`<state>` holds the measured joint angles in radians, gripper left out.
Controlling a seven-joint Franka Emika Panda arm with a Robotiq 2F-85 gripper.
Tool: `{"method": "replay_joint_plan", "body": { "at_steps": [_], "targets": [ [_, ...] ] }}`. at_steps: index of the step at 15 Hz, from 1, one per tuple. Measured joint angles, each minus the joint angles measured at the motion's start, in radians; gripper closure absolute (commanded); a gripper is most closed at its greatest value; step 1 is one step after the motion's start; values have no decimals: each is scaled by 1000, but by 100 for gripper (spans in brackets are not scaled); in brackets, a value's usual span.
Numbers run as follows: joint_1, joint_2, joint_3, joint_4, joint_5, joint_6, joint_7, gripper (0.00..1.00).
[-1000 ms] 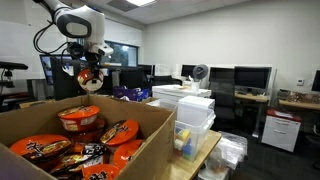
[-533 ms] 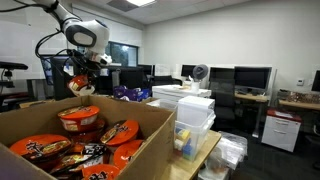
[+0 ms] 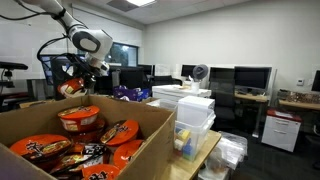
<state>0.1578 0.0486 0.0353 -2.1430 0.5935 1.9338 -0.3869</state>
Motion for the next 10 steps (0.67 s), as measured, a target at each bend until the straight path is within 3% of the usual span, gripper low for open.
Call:
{"method": "replay_joint_plan", "body": {
  "at_steps": [10],
  "targets": [
    [-8, 111, 54, 97, -130, -151, -255, 57]
  ]
}}
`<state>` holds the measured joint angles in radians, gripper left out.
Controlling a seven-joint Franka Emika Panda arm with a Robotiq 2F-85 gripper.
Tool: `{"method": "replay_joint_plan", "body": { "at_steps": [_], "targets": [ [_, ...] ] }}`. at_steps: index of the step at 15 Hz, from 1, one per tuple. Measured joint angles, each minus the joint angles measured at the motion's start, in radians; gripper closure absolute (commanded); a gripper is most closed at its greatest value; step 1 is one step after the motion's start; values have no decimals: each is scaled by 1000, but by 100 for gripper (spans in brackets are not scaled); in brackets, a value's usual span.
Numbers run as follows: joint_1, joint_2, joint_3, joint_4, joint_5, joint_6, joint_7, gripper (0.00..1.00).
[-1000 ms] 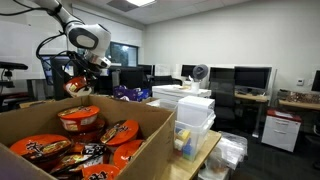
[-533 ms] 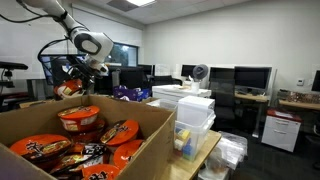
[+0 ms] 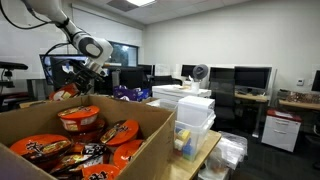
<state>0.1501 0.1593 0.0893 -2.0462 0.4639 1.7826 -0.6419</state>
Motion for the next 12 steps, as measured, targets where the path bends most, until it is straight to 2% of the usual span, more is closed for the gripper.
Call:
{"method": "replay_joint_plan", "body": {
  "at_steps": [5, 12],
  "targets": [
    [-9, 14, 11, 44, -25, -1, -117, 57],
    [-39, 33, 15, 91, -24, -39, -198, 57]
  ]
}}
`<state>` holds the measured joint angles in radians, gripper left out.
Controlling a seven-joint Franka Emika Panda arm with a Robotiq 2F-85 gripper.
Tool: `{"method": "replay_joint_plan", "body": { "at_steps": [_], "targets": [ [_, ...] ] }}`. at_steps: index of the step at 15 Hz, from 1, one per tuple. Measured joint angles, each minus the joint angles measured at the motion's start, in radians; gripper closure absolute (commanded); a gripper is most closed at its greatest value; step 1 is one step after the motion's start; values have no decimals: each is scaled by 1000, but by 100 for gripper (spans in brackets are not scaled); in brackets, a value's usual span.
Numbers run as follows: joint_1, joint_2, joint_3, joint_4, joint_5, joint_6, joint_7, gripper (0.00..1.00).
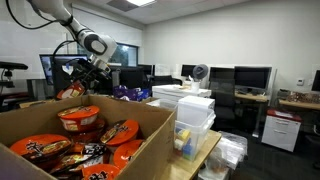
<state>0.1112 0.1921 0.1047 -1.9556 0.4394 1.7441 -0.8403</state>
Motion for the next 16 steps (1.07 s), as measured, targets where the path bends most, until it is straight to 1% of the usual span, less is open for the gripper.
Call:
{"method": "replay_joint_plan", "body": {
  "at_steps": [4, 16],
  "targets": [
    [-3, 21, 6, 0, 0, -15, -11, 57],
    [-2, 111, 37, -1, -38, 3, -11, 57]
  ]
}}
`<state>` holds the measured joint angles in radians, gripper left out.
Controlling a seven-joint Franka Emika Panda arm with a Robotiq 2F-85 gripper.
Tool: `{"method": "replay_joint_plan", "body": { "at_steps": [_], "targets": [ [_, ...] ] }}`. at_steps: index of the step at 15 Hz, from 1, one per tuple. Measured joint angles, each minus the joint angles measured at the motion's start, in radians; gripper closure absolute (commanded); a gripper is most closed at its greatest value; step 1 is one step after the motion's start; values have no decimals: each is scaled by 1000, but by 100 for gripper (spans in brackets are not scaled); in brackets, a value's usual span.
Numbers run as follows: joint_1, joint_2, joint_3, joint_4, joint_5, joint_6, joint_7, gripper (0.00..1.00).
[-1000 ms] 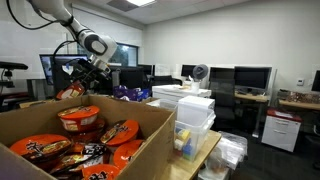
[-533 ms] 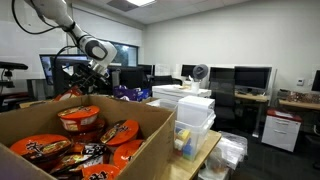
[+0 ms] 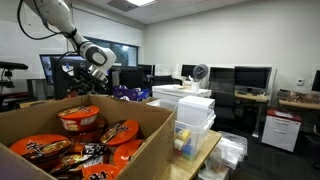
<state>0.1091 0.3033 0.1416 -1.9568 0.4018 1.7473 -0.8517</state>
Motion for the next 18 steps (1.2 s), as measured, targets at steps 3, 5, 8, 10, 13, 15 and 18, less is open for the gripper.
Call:
{"method": "replay_joint_plan", "body": {
  "at_steps": [3, 5, 8, 10, 13, 15, 18],
  "targets": [
    [0, 18, 5, 0, -15, 4, 0, 8],
    [1, 26, 6, 0, -27, 9, 2, 2],
    [1, 29, 6, 0, -49, 43, 20, 0],
    [1, 26, 6, 2, -62, 82, 45, 0],
    [0, 8, 3, 3, -65, 141, 88, 0],
    [-1, -14, 0, 2, -65, 179, 120, 0],
    [-3, -62, -10, 1, -65, 245, 176, 0]
  ]
}}
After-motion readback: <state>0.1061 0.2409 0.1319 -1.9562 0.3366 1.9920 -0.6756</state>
